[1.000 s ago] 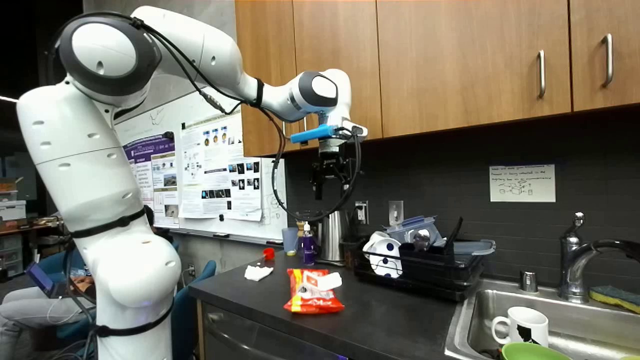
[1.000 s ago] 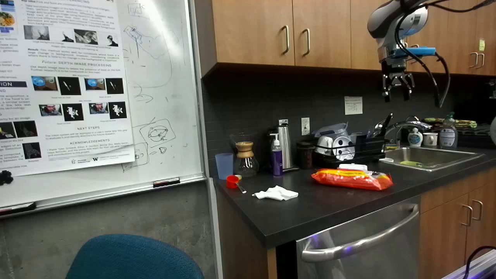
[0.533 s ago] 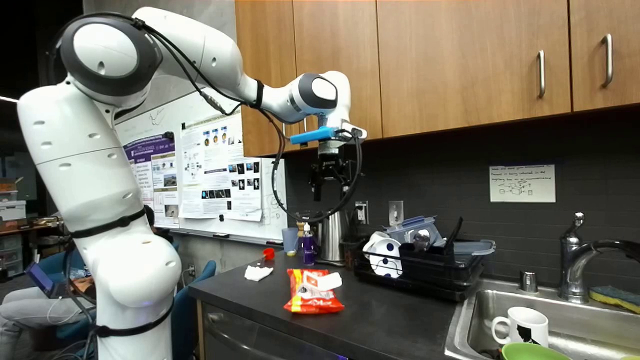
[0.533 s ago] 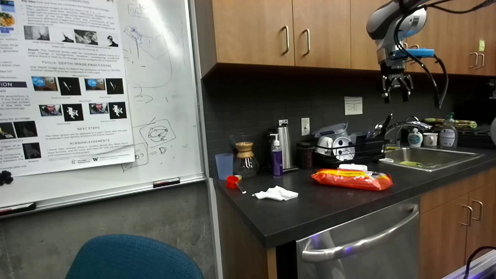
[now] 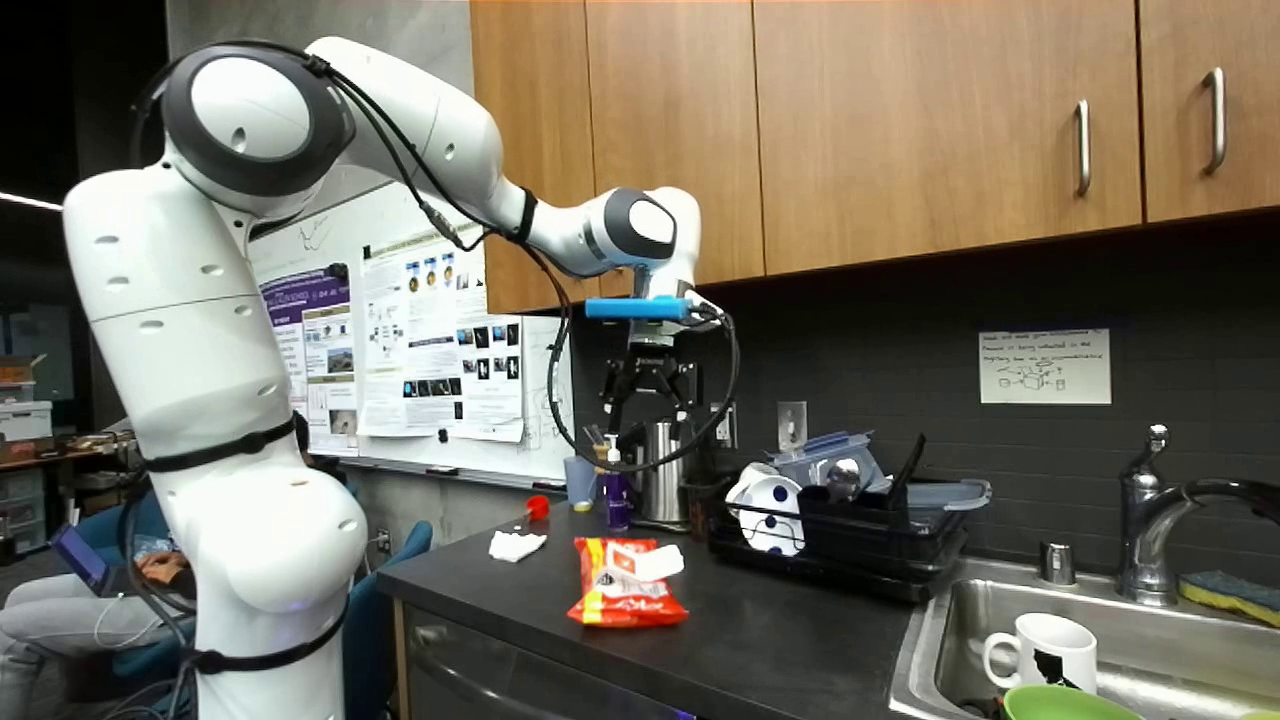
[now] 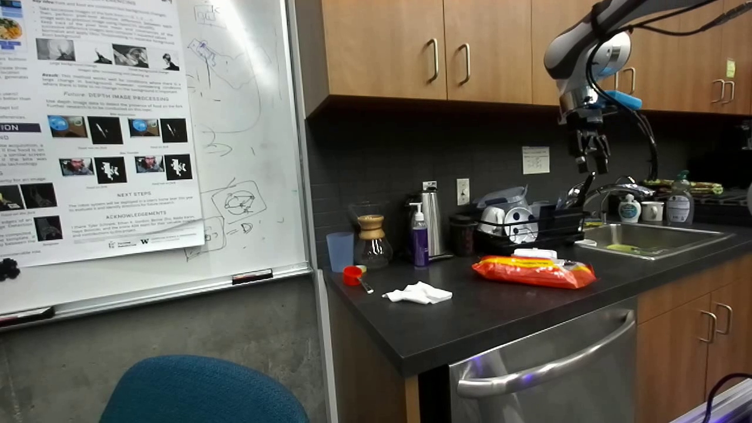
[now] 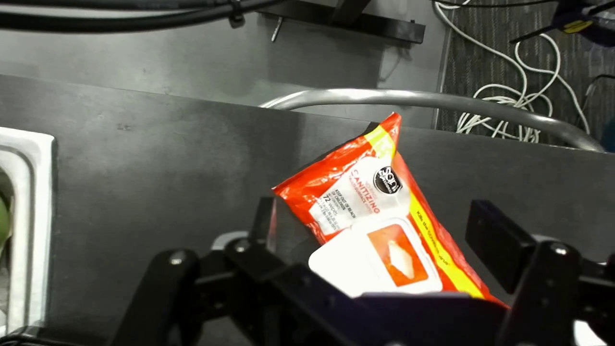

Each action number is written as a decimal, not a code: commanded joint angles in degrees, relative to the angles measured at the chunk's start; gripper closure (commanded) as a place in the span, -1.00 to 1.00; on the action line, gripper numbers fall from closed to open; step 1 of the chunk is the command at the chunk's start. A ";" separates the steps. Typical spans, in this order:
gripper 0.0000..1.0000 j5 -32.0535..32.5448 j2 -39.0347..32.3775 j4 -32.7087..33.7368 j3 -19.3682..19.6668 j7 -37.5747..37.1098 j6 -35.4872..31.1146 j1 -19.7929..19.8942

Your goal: Close the lid of the orange wet wipes packet

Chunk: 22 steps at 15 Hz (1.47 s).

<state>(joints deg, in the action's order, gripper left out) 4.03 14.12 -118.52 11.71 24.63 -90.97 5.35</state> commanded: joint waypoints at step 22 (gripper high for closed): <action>-1.00 -7.26 -7.84 -9.25 -0.94 2.16 -24.25 -0.61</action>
<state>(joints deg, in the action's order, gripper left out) -2.55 9.93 -128.37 11.18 24.21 -114.03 4.79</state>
